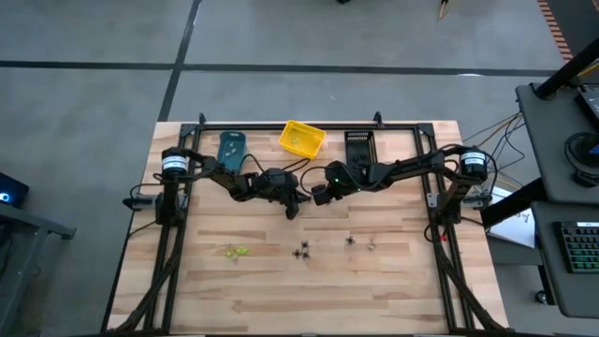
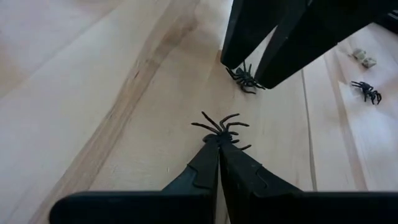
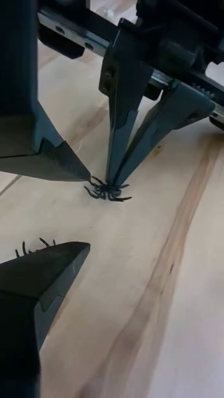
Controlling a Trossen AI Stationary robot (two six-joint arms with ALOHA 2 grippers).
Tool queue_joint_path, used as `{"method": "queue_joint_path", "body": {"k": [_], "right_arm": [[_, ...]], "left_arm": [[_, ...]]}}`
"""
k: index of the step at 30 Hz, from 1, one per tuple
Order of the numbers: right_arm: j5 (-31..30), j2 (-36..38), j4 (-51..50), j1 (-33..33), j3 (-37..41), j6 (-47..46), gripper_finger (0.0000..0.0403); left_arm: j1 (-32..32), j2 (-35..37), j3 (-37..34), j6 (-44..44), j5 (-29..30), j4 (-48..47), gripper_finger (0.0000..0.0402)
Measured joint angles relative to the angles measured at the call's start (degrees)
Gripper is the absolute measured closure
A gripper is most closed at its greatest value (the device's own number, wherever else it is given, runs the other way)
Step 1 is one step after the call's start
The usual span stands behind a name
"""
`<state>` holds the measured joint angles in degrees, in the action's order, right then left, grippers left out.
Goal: Sort Halloween decoration
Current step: Put the black spider toy into the black bin
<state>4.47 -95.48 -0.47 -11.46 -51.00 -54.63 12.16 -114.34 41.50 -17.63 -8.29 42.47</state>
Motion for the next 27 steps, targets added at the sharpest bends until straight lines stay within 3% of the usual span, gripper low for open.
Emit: {"method": "queue_joint_path", "body": {"k": [17, 27], "right_arm": [[-1.1, -0.1, 2.9, 0.1, 0.1, 0.7, 0.0239], [0.4, -6.3, 9.0, 0.8, 0.2, 0.7, 0.0239]], "left_arm": [[0.0, 0.0, 0.0, 0.0, 0.3, -0.4, 0.0402], [0.0, 0.0, 0.0, -0.1, 0.4, -0.5, 0.0401]]}}
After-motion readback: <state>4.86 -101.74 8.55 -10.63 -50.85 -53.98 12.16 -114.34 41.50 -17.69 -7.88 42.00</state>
